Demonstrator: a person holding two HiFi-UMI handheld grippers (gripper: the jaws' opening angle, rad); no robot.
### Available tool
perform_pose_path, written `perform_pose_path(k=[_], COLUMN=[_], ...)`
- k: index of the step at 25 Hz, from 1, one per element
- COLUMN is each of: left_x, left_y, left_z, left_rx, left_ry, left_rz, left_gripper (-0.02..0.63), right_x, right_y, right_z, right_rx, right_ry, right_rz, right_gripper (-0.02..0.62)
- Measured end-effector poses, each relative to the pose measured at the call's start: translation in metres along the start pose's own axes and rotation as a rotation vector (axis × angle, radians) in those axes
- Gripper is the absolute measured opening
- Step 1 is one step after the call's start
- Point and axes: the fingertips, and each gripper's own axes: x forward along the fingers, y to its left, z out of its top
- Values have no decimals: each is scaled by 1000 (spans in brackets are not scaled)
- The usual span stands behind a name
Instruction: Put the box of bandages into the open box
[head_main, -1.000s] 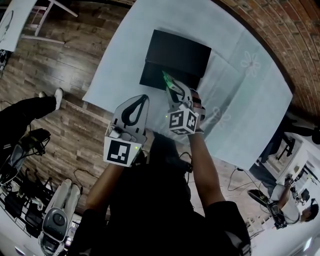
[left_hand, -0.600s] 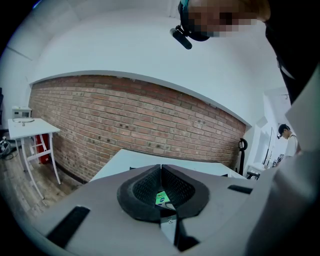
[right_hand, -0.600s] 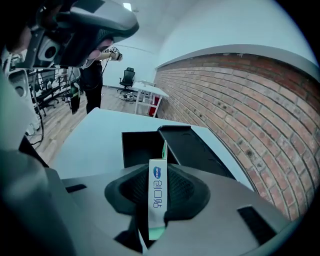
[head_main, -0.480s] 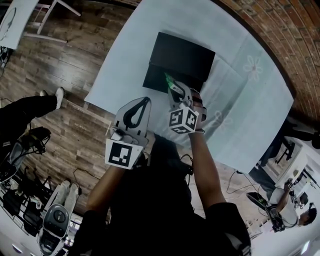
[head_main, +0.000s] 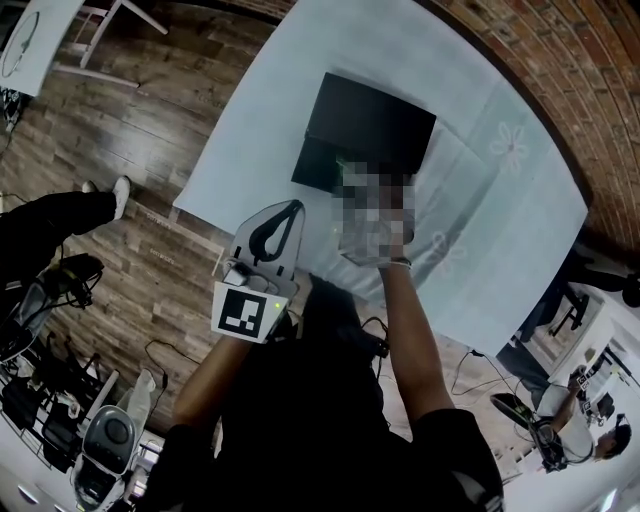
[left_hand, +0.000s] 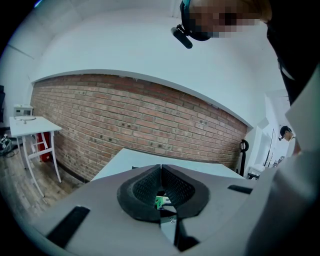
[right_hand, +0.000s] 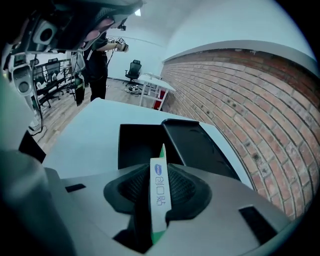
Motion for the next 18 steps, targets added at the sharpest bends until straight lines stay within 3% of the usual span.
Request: perform_pose_path(k=[10, 18], left_x=[0, -1], left_y=[7, 10], left_z=[3, 2], left_rx=[-8, -8], left_ry=[5, -3], left_rz=[-6, -1], left_gripper=[34, 34], right_x=[-14, -18], right_y=[1, 9], right_z=[-1, -5], right_rx=[-1, -117], right_ry=[4, 14], right_rz=[11, -9], right_gripper=[130, 109])
